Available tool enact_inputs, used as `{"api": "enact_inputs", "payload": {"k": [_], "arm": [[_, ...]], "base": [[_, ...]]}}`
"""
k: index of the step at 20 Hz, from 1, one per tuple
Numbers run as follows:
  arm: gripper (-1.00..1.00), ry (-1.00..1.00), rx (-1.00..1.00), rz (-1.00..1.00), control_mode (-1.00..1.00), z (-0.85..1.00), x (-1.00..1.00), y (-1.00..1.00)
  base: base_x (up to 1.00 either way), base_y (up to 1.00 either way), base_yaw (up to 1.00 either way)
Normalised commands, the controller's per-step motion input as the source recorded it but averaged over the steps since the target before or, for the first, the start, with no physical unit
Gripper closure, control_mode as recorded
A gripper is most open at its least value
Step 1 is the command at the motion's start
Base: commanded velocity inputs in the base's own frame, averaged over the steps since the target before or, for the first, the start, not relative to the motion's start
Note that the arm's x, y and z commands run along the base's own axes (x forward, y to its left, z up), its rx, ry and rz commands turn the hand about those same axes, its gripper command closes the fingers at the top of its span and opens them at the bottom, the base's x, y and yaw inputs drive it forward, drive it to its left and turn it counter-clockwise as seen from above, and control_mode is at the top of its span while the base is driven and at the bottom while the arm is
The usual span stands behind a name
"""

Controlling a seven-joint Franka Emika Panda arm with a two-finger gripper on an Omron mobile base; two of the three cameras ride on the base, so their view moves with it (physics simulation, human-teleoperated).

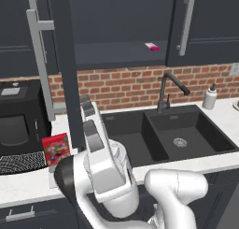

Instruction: Pick the cereal and place it on the digital scale for weighing, and close the cabinet.

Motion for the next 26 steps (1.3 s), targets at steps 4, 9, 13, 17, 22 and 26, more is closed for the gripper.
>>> {"api": "enact_inputs", "payload": {"k": [4, 9, 13, 17, 22, 26], "arm": [[-1.00, 0.00, 0.17, 0.05, -1.00, -1.00, -0.13, 1.00], [-1.00, 0.00, 0.05, 0.05, -1.00, -1.00, -0.32, 1.00], [-1.00, 0.00, 0.05, 0.05, -1.00, -0.94, -0.39, 1.00], [-1.00, -0.07, 0.05, 0.06, -1.00, -0.84, -0.86, 1.00], [-1.00, -0.15, 0.03, 0.07, -1.00, -0.72, -1.00, 0.92], [-1.00, 0.02, 0.06, 0.07, -1.00, -0.61, -0.58, 0.69]], "base": [[0.00, 0.00, 0.00], [0.00, 0.00, 0.00], [0.00, 0.00, 0.00], [0.00, 0.00, 0.00], [0.00, 0.00, 0.00], [0.00, 0.00, 0.00]]}}
